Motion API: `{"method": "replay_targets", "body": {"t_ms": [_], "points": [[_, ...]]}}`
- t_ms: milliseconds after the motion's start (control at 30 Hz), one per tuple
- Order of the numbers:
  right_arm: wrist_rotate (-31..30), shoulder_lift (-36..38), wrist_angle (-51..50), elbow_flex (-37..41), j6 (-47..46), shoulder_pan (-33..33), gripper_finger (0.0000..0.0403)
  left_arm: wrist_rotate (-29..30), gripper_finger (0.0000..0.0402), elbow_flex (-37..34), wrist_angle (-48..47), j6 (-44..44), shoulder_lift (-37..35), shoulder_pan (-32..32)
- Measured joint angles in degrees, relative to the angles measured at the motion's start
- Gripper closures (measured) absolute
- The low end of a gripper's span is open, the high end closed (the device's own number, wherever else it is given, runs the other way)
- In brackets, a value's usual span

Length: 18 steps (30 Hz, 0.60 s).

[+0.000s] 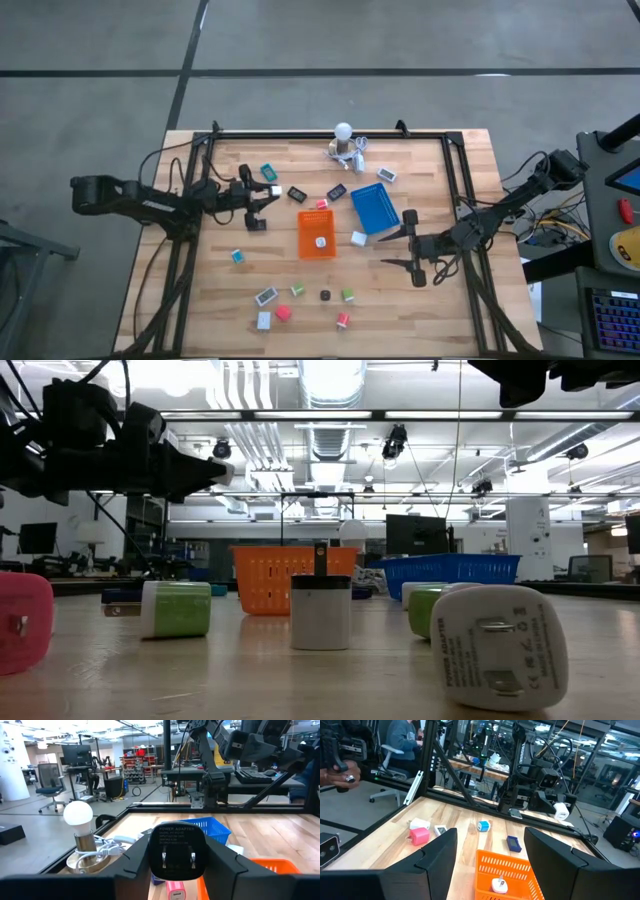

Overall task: Pick & Place Office items
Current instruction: Put the top black charger adapter into the orange bin

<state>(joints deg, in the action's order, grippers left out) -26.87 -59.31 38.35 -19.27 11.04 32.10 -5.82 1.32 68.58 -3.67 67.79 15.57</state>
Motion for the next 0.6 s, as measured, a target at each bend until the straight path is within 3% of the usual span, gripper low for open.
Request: {"method": "replay_targets", "body": {"t_ms": [433,600], "points": [[-0.01,0.00,0.00,0.00,0.08,0.00,0.0177,-0.56,0.0269,0.10,-0.17,1.18,0.02,0.00],[-0.03,0.00,0.01,0.00,0.08,0.00,0.0177,-2.36,0.0269,3.90,-6.34,2.63,0.38,-1.35]]}}
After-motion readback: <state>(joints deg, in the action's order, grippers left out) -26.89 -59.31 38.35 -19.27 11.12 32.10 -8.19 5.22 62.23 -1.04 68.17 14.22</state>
